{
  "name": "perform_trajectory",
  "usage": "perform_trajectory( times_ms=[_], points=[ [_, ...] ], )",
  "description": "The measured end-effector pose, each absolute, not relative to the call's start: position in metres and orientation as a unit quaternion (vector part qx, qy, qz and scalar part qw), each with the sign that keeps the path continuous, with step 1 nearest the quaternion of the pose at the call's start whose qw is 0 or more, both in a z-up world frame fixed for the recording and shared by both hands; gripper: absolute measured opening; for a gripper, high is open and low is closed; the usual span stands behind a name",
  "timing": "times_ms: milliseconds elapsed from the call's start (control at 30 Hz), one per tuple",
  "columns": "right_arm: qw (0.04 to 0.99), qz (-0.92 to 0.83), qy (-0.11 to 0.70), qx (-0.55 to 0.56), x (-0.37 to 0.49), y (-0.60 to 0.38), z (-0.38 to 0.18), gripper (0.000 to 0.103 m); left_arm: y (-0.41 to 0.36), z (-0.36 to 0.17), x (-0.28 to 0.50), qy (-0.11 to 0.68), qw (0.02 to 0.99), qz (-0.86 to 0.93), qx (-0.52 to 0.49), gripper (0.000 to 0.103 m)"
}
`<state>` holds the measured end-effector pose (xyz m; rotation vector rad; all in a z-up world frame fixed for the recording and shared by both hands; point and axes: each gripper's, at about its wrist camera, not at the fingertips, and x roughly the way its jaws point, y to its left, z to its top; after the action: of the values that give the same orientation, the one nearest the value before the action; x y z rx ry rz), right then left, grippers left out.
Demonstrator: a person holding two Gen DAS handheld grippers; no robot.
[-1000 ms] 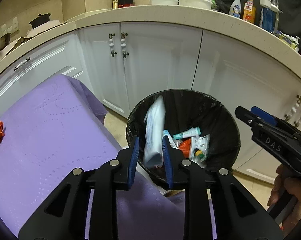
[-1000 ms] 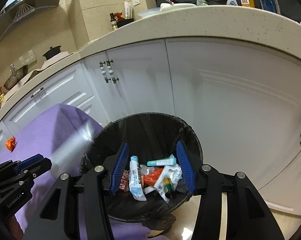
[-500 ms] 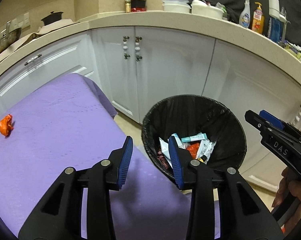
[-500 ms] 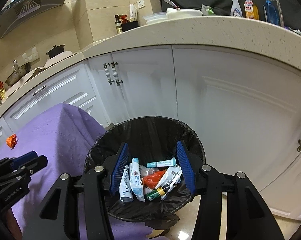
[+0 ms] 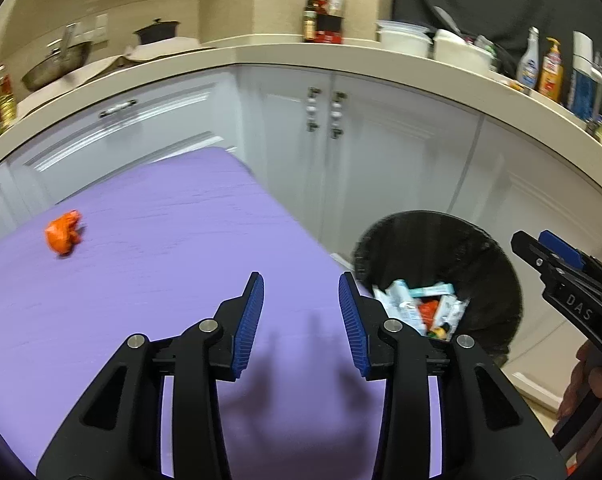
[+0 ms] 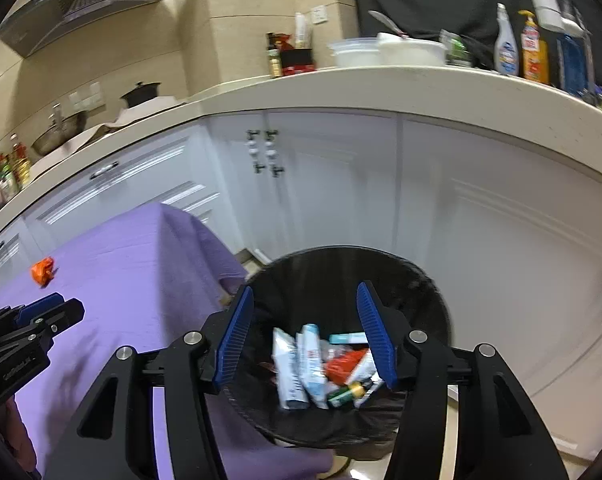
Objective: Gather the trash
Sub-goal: 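Move both open tools back toward the orange plastic bag, then grasp the orange plastic bag with the right tool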
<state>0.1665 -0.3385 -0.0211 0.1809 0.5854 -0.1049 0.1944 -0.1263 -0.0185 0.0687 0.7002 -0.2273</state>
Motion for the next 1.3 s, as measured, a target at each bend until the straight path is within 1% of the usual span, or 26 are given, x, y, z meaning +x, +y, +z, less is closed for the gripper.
perform_trajectory(
  times_ms=[267,800,1233,1300],
  points=[
    [0.954,0.008,0.292,0.066,0.186,-0.279,-0.014,0.054,-0.054,-0.015,0.194,0.34,0.939,-0.045,0.012,0.04],
    [0.942,0.14,0.305,0.019,0.24,-0.125,0.0,0.054,0.107,-0.013,0.184,0.336,0.937,0.091,-0.037,0.04],
    [0.92,0.209,0.332,-0.008,0.277,-0.006,-0.011,0.055,0.23,-0.021,0.16,0.342,0.919,0.182,-0.068,0.04],
    [0.916,0.215,0.337,-0.014,0.282,0.009,-0.015,0.056,0.245,-0.023,0.157,0.343,0.916,0.194,-0.072,0.04]
  ],
)
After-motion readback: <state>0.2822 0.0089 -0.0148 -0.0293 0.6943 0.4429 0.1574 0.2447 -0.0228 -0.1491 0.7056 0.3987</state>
